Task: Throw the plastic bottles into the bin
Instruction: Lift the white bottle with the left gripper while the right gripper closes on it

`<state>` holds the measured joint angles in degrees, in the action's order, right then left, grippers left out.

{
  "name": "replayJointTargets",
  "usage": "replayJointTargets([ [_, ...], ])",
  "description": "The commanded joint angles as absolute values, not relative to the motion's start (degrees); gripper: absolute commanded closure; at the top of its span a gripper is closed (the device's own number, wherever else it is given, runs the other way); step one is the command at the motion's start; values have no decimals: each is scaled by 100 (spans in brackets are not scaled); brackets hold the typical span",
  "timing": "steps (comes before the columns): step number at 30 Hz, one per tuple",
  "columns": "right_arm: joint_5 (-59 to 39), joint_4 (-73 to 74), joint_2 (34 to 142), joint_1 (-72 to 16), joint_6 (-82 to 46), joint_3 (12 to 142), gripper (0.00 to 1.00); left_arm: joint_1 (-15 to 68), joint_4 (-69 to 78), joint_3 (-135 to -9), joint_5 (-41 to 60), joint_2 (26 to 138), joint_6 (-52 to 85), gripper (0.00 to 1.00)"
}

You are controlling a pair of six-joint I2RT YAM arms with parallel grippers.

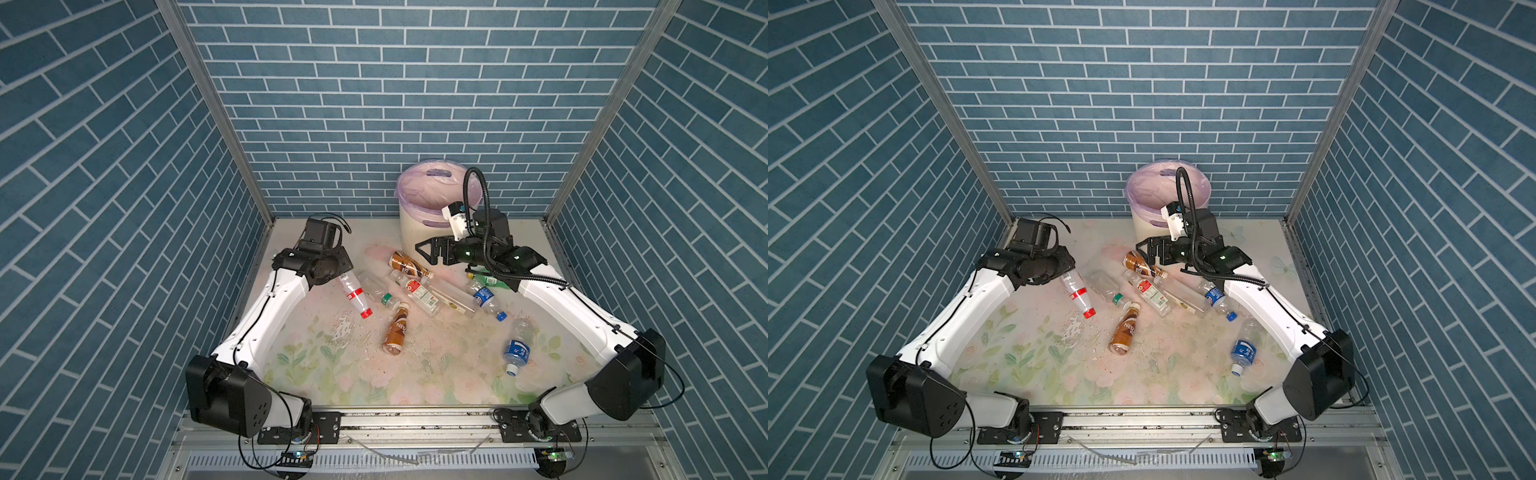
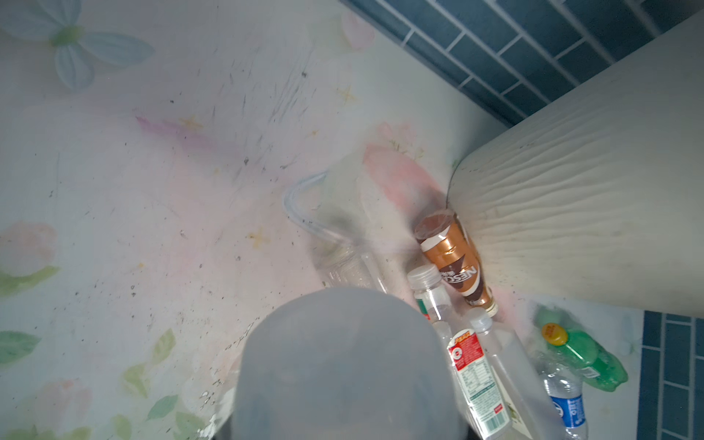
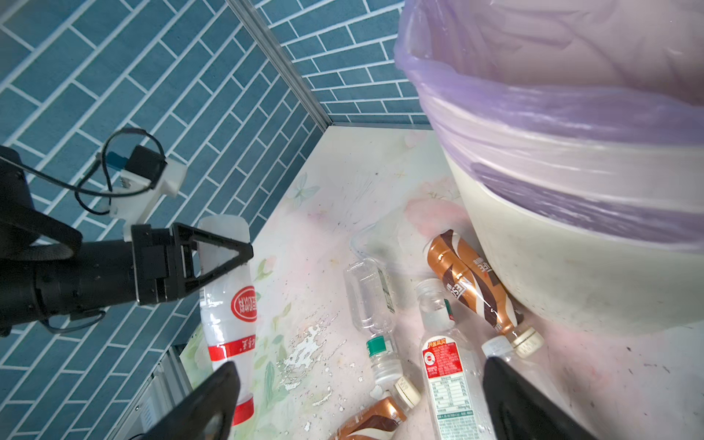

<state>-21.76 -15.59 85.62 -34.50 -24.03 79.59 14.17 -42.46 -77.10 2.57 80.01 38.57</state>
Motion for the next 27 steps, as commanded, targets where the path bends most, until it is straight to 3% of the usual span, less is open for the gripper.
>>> replayJointTargets([
  [1, -2584, -1343, 8753, -3494, -2478, 8360, 1, 1354, -4210, -8255, 739, 8217, 3646, 42],
  [13, -2890, -1464, 9071, -3527, -2452, 9361, 1, 1400, -2416, -9094, 1520, 8477, 4375, 40],
  [27, -2950, -1037, 9367, -3682, -2727, 9568, 1, 2033, -2026, -10111, 1676, 9146, 4586, 41],
])
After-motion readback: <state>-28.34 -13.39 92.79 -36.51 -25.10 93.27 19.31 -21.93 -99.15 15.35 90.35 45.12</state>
